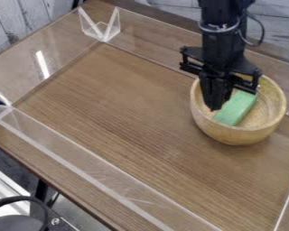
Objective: Put the green block in the brown bowl
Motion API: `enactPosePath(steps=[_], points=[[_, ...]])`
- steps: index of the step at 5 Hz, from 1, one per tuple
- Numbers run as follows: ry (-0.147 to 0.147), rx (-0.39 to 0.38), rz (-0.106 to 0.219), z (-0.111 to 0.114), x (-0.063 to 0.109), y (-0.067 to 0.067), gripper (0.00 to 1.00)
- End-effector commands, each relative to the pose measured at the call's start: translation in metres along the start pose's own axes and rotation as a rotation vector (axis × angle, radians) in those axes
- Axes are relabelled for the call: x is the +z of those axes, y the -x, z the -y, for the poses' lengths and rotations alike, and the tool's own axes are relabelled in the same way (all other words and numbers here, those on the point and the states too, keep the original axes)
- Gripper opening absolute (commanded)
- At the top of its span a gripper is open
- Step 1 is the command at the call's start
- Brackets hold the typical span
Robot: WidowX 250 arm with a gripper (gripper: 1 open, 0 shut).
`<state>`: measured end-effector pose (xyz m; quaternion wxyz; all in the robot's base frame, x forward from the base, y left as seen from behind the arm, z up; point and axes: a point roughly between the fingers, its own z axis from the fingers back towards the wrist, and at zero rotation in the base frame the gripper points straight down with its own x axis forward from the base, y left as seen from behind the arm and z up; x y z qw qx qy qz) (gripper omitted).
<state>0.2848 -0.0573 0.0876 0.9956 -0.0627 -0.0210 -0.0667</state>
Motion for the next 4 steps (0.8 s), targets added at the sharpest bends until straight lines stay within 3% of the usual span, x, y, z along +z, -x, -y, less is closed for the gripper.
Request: enactPosePath(steps=[1, 3, 4], points=[[-0.036, -0.016, 0.029, 0.001, 0.006, -0.004, 0.0], [-0.091, -0.022, 0.0, -0.014, -0.011, -0.016, 0.0], [-0.075, -0.021, -0.026, -0.019, -0.022, -0.015, 1.0]])
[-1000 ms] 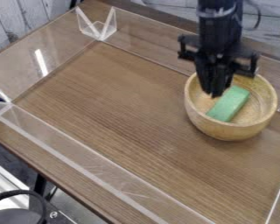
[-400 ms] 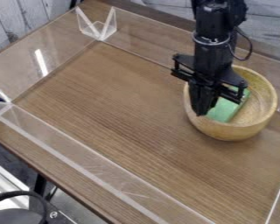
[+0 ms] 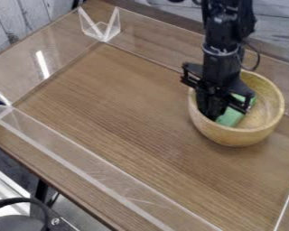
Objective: Put the green block in the brown bowl
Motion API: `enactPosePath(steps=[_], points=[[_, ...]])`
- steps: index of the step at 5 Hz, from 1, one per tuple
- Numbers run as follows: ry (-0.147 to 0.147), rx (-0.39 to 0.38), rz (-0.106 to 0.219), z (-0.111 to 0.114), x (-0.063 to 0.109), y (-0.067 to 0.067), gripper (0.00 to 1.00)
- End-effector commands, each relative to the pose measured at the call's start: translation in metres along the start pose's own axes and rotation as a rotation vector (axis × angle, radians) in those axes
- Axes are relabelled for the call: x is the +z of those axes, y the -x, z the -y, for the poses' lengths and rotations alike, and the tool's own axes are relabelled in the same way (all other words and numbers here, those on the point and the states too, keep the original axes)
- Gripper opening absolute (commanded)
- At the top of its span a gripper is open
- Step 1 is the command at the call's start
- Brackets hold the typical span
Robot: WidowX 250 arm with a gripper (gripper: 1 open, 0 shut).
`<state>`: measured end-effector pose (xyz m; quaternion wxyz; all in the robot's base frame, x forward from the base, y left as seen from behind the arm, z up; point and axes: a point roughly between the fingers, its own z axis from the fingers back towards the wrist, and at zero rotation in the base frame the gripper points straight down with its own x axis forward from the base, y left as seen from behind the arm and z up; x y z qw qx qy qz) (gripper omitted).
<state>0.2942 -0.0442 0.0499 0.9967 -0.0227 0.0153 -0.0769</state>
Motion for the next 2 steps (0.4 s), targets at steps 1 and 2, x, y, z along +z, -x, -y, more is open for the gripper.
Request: enactPosePath(steps=[1, 2], points=[[0.014, -0.002, 0.038, -0.0038, 0.0129, -0.0059, 0.0], [0.03, 0.011, 0.03, -0.0004, 0.0188, -0.0058, 1.0]])
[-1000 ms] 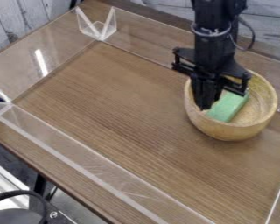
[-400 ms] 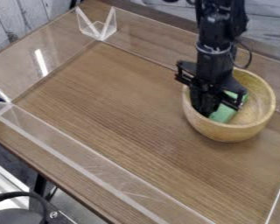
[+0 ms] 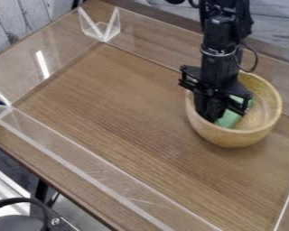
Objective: Put the green block in the brown bowl
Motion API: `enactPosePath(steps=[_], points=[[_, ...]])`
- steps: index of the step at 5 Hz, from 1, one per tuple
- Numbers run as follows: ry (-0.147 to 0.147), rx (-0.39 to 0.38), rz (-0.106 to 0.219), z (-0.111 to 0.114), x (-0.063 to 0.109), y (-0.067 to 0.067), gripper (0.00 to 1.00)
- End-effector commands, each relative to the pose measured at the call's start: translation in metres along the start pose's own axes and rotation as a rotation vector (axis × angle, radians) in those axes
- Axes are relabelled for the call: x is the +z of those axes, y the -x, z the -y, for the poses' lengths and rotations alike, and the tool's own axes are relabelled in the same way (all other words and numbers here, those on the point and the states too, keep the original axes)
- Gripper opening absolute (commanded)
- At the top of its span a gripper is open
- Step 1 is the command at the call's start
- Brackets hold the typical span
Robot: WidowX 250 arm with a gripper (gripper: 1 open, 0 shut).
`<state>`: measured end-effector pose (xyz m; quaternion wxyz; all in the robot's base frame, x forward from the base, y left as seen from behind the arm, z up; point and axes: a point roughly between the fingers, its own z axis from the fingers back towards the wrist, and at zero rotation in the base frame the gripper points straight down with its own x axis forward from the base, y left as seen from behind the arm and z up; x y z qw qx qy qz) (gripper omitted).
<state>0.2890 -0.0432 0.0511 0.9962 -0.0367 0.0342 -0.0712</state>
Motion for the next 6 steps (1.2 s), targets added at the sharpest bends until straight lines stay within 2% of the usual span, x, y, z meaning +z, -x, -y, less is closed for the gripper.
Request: enactPosePath(steps=[1, 2, 3, 5, 6], points=[[0.014, 0.011, 0.057, 0.004, 0.023, -0.011, 1.0], [-0.007, 0.017, 0.076, 0.007, 0.037, -0.015, 1.0], [-0.043, 0.028, 0.122, 0.01, 0.063, -0.021, 1.0], [-0.048, 0.04, 0.208, -0.007, 0.072, -0.014, 1.0], [-0.094, 0.029, 0.245, -0.015, 0.088, 0.0, 1.0]])
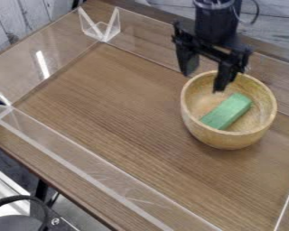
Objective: Put the green block in the brown bowl
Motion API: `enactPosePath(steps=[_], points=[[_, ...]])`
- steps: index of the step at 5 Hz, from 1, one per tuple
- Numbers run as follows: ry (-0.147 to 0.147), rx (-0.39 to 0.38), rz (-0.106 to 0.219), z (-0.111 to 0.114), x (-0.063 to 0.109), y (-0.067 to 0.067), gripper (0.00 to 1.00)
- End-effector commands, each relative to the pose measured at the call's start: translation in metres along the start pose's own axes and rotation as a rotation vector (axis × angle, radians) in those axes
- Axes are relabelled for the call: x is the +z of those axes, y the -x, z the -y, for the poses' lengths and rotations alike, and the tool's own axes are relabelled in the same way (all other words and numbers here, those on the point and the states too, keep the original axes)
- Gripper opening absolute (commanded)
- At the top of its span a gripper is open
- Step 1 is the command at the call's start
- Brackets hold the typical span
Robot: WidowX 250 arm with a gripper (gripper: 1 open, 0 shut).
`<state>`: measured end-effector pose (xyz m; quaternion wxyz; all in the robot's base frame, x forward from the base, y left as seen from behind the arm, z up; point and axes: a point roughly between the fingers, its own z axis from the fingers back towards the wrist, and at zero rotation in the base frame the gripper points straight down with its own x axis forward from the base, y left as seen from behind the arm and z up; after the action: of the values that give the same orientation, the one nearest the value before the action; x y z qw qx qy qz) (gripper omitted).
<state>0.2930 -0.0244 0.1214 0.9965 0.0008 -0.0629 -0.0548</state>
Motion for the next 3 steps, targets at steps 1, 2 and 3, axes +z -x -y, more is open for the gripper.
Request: enactPosePath(steps=[1, 2, 3], points=[[-0.057, -0.013, 0.087, -0.013, 0.037, 0.006, 1.0], [-0.059, -0.013, 0.096, -0.023, 0.034, 0.001, 1.0], [-0.07, -0.005, 0.099, -0.042, 0.033, 0.003, 1.0]])
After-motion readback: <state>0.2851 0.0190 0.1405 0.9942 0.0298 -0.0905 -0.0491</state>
